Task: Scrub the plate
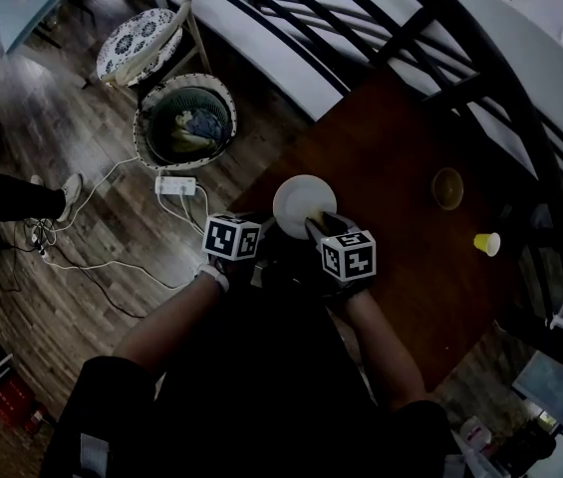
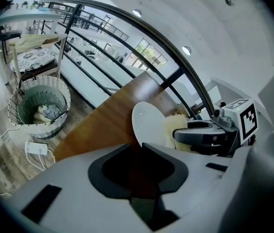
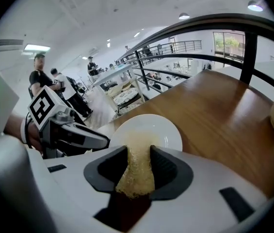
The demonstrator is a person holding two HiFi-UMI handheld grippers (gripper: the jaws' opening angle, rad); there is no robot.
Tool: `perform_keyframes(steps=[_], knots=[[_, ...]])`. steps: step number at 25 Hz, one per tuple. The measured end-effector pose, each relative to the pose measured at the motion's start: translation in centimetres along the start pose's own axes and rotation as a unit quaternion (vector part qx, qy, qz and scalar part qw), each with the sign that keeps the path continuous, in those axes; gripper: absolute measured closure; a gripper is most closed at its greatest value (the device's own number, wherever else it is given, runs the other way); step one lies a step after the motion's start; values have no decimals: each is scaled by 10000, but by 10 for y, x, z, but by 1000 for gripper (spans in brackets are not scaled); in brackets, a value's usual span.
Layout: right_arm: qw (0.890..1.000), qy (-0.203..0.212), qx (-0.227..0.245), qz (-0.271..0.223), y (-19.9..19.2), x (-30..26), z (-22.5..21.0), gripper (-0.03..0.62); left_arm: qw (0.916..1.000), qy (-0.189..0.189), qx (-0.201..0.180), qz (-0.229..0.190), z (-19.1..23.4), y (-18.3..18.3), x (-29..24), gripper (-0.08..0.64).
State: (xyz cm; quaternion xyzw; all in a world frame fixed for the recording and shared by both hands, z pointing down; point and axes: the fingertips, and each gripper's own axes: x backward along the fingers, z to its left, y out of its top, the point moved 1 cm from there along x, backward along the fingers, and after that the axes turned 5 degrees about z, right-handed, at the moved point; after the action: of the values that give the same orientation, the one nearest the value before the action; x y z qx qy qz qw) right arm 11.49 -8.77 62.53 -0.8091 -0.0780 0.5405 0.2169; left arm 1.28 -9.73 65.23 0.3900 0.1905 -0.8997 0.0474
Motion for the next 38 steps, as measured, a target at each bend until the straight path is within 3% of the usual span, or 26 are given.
perform_keyframes(steps=[3,8,13,16,24,28,32,35,38], knots=[[9999,-90,-88,-67,1,11,3,443,10000,23,-31,5,0,-1,1,479],[9991,414,97,67,-13,4,46,443,10000,49,-13,-4,1,0,0,479],[9984,510,166,166,-24,-6,61,443,10000,-2,-39,18,-1,-1,0,479],[9992,398,-10,87,-20,0,45,443,10000,-3,-50,32,0,0,1,479],[9968,-398,-667,-198,-6,25,-28,443,10000,5,-79,44,-2,-2,1,480],[9986,-281,-311,-309,28,14,-13,443,9999,25,-95,36,-1,-1,1,480],[9992,185,-98,-332,62,-16,23,443,9999,34,-119,70,-1,-2,0,480],[9989,400,116,-193,69,-37,44,443,9997,50,-198,101,-3,-2,-1,480],[9991,363,181,-102,66,-41,40,443,9996,47,-253,130,-3,-3,0,480]])
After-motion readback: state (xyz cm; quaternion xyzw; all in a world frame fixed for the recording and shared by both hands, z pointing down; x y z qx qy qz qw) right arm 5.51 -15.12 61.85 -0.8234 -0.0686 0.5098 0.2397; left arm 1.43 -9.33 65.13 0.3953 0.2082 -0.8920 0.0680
